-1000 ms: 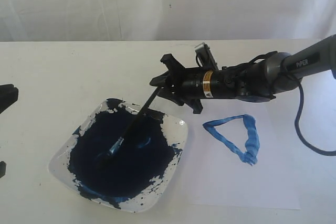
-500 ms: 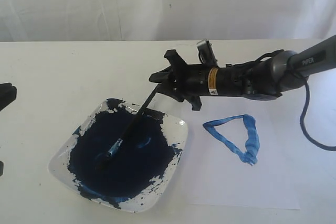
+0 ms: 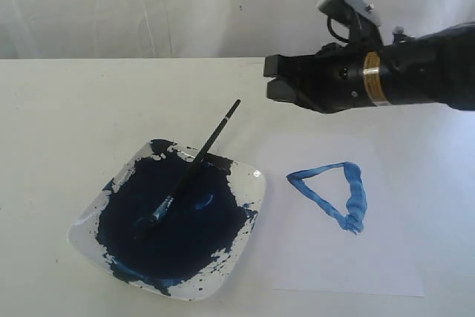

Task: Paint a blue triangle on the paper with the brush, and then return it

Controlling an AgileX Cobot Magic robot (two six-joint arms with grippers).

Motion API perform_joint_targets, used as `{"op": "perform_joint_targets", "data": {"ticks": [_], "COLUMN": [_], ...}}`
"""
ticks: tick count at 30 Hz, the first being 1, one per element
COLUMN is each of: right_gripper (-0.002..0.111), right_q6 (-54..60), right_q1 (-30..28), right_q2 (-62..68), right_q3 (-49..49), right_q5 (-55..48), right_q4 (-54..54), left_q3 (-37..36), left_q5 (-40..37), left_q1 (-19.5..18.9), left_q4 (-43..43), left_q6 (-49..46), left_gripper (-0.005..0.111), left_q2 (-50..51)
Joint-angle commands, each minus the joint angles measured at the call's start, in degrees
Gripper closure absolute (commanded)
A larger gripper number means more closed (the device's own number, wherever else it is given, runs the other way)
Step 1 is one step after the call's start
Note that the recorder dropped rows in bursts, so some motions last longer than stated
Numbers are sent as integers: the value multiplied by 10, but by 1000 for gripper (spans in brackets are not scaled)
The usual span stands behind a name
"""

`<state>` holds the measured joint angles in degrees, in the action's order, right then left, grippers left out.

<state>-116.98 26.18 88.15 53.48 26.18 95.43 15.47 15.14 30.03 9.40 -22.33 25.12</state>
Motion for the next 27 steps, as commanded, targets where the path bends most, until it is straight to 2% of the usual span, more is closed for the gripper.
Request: {"op": "perform_joint_targets", "data": {"ticks": [1, 5, 12, 16, 21, 24, 27], "right_gripper": [108, 108, 108, 108, 108, 108, 108], "right_q6": [54, 54, 54, 54, 54, 54, 54], "right_q1": [25, 25, 25, 25, 25, 25, 25], "right_q2": [-144, -221, -242, -242, -242, -241, -250], "right_q3": [-98, -148, -149, -149, -149, -149, -149], "right_q5": [-187, -298, -310, -310, -310, -308, -316], "right_q4": [8, 7, 5, 5, 5, 5, 5], "left_q3": [-2, -3, -4, -4, -4, -4, -4], "left_q5": [12, -20, -103, -151, -197, -197, -195], "left_q1": [4, 4, 4, 4, 4, 4, 4], "left_q4": [5, 5, 10, 69, 79, 79, 35], "left_q6": [-5, -5, 18, 140, 274, 278, 227], "left_gripper": [107, 107, 107, 107, 107, 107, 107], "left_q2": [-5, -5, -5, -5, -5, -5, -5]}}
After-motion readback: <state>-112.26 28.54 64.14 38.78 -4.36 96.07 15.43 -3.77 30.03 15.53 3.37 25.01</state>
